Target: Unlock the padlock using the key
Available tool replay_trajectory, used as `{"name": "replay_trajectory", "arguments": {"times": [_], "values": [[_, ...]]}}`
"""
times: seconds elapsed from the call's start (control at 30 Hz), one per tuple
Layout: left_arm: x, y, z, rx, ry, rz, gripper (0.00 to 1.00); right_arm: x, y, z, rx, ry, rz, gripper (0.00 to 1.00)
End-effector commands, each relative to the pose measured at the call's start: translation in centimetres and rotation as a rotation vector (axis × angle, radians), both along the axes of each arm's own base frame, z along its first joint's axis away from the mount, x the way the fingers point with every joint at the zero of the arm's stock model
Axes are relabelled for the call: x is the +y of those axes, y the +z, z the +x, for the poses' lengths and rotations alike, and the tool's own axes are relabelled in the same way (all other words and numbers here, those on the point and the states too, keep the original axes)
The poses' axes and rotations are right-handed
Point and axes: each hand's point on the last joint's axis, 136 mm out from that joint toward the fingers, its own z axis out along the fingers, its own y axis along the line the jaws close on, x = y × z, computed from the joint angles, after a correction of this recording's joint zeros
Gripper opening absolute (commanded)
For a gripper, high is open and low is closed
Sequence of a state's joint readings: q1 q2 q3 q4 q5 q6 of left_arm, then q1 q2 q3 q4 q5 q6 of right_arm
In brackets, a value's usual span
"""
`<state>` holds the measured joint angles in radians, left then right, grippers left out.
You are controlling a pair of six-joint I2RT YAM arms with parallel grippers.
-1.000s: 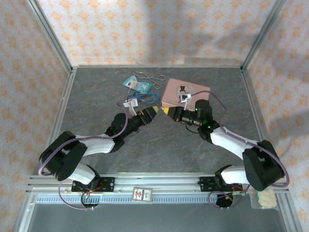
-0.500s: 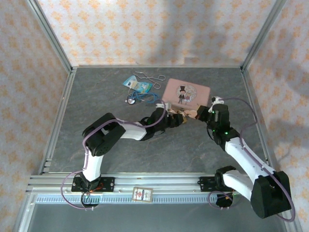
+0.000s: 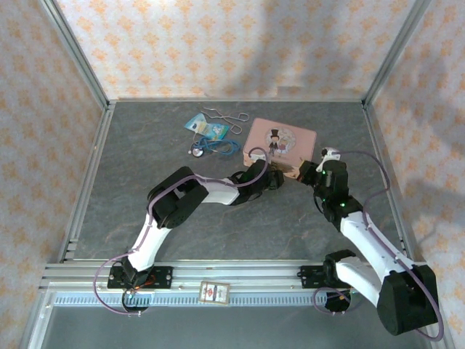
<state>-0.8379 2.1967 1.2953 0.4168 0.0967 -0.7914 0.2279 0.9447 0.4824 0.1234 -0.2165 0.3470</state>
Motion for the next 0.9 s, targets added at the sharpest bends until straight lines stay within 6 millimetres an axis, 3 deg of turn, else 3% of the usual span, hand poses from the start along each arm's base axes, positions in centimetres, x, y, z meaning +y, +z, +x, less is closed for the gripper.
{"name": "replay_trajectory", "arguments": {"times": [0.0,0.1,0.17,0.33,0.7,0.87], "values": [[1.4,-3.6,-0.3,0.049,0.027,0.088,0.25,0.3,0.2,-0.1,-0.026,0.014,0.035,0.00],[1.0,-2.8,-0.4,0.036,0.006,0.044,0.06,1.6,-1.0,-0.4,-0.001,0.058,0.124,0.00],[0.9,-1.8,-0.4,0.035,-0.006,0.004,0.00,3.0,-2.6,-0.8,0.048,0.115,0.205,0.00],[1.1,1.3,-1.1,0.060,-0.022,-0.136,0.00,4.6,-5.9,-2.2,0.144,0.167,0.350,0.00],[0.8,7.0,-3.5,0.172,-0.075,-0.585,0.00,7.2,-8.7,-4.1,0.280,0.291,0.502,0.00],[0.8,8.6,-3.8,0.175,-0.081,-0.683,0.00,7.6,-8.9,-4.6,0.284,0.303,0.564,0.00]]}}
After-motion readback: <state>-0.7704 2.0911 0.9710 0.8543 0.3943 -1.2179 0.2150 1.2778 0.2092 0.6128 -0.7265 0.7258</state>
